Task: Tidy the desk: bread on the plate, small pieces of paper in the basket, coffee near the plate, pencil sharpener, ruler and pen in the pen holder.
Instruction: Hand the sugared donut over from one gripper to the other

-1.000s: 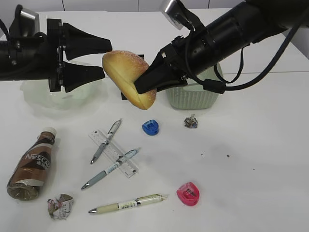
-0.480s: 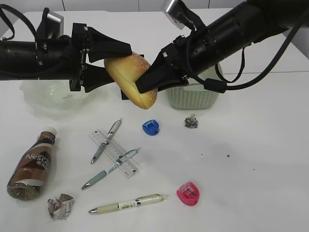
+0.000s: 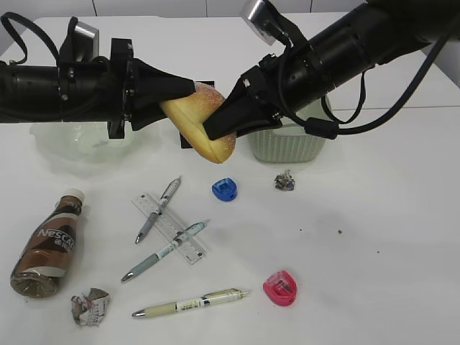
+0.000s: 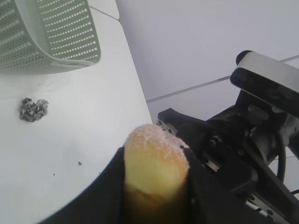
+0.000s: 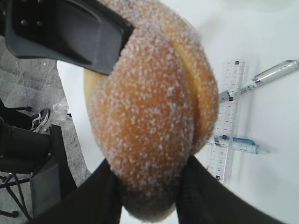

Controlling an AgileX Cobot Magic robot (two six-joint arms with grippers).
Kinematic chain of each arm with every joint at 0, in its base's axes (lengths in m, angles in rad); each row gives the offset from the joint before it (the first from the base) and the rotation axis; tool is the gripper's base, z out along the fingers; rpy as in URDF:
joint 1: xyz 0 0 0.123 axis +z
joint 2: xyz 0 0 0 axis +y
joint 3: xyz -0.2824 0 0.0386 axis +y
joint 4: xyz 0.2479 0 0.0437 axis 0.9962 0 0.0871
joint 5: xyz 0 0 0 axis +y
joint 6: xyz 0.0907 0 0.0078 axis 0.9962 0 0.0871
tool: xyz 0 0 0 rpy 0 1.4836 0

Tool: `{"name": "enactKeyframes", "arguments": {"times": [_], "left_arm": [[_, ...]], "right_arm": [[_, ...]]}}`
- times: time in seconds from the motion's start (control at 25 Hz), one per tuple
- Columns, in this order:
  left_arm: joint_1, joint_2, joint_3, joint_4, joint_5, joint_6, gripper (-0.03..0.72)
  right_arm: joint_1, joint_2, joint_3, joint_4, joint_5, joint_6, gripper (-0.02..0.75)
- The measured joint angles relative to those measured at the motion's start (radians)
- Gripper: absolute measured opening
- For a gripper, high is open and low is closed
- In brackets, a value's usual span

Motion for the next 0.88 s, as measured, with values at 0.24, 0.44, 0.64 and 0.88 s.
{"name": "enactKeyframes", "arguments": {"times": [0.24,0.44,0.64,0.88], "left_arm": [[0.0,0.0,0.0,0.0,0.0,0.0,0.198],[0.0,0.0,0.0,-0.002,0.0,0.0,0.197],[0.0,0.004,0.0,-0.002,-0.002,0.0,0.197],[0.0,0.004,0.0,-0.002,0.007,0.002,0.196]], "right_arm": [[0.0,0.0,0.0,0.0,0.0,0.015,0.249],[0.0,0.0,0.0,-0.002,0.002,0.09,0.549],[0.0,0.0,0.0,0.004,0.002,0.108,0.647],[0.0,0.0,0.0,0.004,0.002,0.165,0.61]]}}
